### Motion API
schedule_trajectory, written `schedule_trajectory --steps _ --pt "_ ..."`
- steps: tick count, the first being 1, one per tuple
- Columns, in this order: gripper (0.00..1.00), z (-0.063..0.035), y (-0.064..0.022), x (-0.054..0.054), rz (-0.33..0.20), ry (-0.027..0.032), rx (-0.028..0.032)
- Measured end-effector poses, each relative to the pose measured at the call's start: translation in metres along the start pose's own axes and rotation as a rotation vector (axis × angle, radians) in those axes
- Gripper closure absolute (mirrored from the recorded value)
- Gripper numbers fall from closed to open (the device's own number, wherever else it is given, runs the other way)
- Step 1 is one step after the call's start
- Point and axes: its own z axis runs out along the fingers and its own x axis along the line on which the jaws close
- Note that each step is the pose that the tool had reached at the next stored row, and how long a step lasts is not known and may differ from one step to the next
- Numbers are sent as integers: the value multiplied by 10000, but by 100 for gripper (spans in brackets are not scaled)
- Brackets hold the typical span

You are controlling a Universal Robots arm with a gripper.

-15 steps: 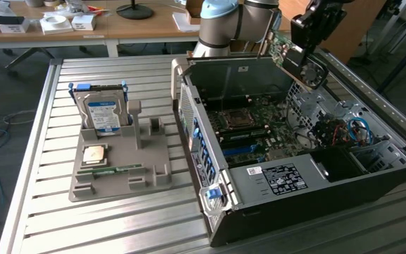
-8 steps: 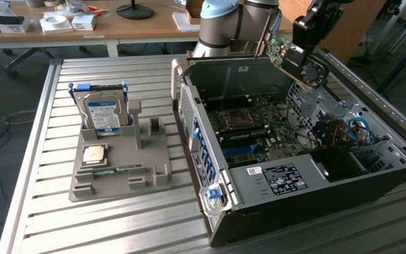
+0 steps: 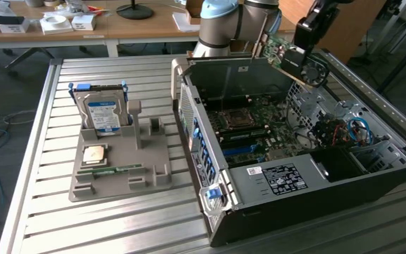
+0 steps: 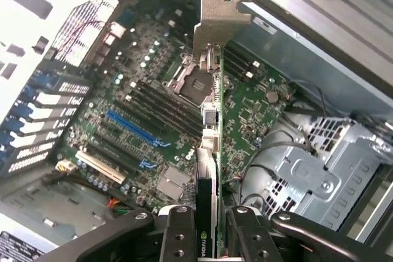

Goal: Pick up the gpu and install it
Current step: 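Insert the gpu into the slot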

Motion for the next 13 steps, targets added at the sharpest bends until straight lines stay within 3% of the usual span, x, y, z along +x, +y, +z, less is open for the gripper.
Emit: schedule_trajectory --steps 13 --pt "74 3 0 0 -1955 61 -63"
